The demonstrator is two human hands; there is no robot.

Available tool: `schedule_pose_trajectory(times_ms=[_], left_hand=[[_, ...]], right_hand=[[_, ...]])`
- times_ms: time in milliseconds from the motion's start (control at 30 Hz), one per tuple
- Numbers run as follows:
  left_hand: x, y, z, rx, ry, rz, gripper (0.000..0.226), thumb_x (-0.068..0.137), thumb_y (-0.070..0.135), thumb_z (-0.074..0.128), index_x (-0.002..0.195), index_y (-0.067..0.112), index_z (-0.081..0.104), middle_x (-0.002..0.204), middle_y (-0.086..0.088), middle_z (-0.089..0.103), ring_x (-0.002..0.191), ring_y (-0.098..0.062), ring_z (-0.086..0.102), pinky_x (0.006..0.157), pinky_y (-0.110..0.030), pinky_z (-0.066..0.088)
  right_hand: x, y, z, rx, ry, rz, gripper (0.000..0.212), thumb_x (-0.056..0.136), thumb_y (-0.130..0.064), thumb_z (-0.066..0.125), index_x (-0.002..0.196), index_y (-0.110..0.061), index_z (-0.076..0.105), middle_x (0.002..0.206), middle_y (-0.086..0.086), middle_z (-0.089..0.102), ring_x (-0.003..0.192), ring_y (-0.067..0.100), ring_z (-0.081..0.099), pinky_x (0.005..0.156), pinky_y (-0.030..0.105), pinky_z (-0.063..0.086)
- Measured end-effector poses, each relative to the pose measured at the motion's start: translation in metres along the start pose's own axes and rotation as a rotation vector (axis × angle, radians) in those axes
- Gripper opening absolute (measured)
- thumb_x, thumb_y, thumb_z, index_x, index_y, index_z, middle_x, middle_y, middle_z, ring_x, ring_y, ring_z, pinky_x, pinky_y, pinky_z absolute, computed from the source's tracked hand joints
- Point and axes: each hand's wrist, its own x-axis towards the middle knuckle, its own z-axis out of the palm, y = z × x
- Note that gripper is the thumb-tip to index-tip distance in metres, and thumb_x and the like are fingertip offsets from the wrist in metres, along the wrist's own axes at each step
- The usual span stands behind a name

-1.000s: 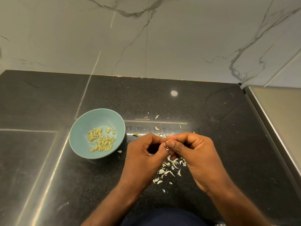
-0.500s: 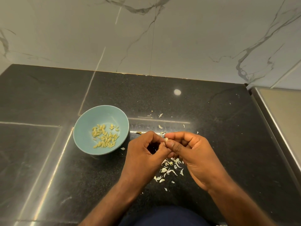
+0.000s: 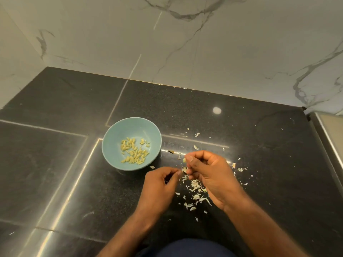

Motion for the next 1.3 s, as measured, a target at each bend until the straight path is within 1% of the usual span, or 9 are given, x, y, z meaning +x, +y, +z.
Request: schedule_pose_trajectory(times_ms=[233,467,600,733,867,967,1033,1133,1300], left_hand=[[-0.002,-0.025,0.007,0.065,0.108,-0.079,0.013,0.092,0.024,0.069,0.080,0.020,0.074,0.070,0.005,0.069,0.064,-0.008,0.062,0.064,-0.030,0.052],[-0.012,-0.041,0.002,0.297,0.057,0.036,0.016,0.097,0.030,0.061,0.104,0.024,0.074,0.092,0.013,0.064,0.084,0.000,0.059,0.080,-0.024,0.050],[-0.020,-0.060,-0.004,0.371,0.266,0.075,0.017,0.094,0.031,0.064,0.105,0.022,0.073,0.105,0.014,0.061,0.100,0.000,0.056,0.089,-0.022,0.049],[-0.014,-0.064,0.005,0.505,0.229,-0.063,0.062,0.099,0.045,0.051,0.150,0.012,0.039,0.155,-0.002,0.036,0.145,-0.017,0.030,0.122,-0.037,0.025],[0.000,-0.048,0.030,0.600,0.041,-0.018,0.071,0.103,0.046,0.038,0.158,0.009,0.011,0.166,-0.009,0.008,0.154,-0.021,0.000,0.125,-0.040,0.000],[0.005,-0.044,0.040,0.353,-0.037,0.142,0.053,0.106,0.031,0.040,0.156,0.017,0.028,0.164,-0.001,0.021,0.151,-0.009,0.012,0.125,-0.031,0.011],[0.001,-0.049,0.035,0.271,0.061,0.191,0.041,0.105,0.024,0.044,0.146,0.018,0.047,0.158,0.002,0.036,0.145,0.000,0.024,0.120,-0.016,0.016],[-0.001,-0.065,0.023,0.281,0.269,0.215,0.022,0.097,0.019,0.061,0.116,0.015,0.072,0.136,0.000,0.061,0.129,0.001,0.046,0.115,-0.027,0.037],[-0.009,-0.075,0.021,0.464,0.332,0.197,0.026,0.089,0.024,0.072,0.114,0.018,0.070,0.131,-0.001,0.064,0.132,-0.015,0.049,0.116,-0.051,0.033]], right_hand=[[0.049,0.006,0.057,-0.216,-0.158,-0.098,0.020,0.097,-0.002,0.059,0.107,-0.013,0.072,0.088,0.007,0.073,0.081,0.015,0.068,0.076,0.026,0.058],[0.050,0.020,0.025,-0.250,0.005,-0.095,0.017,0.100,-0.008,0.055,0.107,-0.014,0.069,0.081,0.004,0.069,0.071,0.016,0.063,0.066,0.029,0.055],[0.035,0.035,-0.003,-0.697,0.056,-0.246,0.006,0.093,-0.023,0.070,0.087,-0.023,0.073,0.077,-0.004,0.071,0.071,0.009,0.066,0.069,0.029,0.056],[0.046,0.037,-0.002,-0.996,0.014,-0.388,0.012,0.097,-0.018,0.063,0.097,-0.019,0.075,0.096,-0.005,0.069,0.089,0.009,0.062,0.083,0.031,0.052],[0.078,0.038,0.008,-1.189,-0.087,-0.480,0.024,0.100,-0.012,0.052,0.115,-0.011,0.071,0.111,0.005,0.068,0.107,0.020,0.058,0.095,0.033,0.045],[0.089,0.039,0.005,-1.218,-0.083,-0.459,0.021,0.099,-0.014,0.052,0.102,-0.013,0.073,0.101,0.004,0.070,0.100,0.020,0.061,0.087,0.034,0.048],[0.090,0.036,-0.001,-1.195,0.013,-0.490,0.020,0.099,-0.015,0.054,0.090,-0.013,0.071,0.087,0.002,0.068,0.085,0.019,0.062,0.078,0.037,0.050],[0.101,0.029,-0.010,-1.146,0.156,-0.497,0.018,0.096,-0.006,0.056,0.104,-0.011,0.071,0.102,0.002,0.067,0.096,0.016,0.060,0.086,0.036,0.052],[0.102,0.034,0.005,-1.390,-0.287,-0.511,0.029,0.102,-0.021,0.047,0.125,-0.012,0.063,0.125,0.005,0.057,0.116,0.017,0.048,0.100,0.032,0.044]])
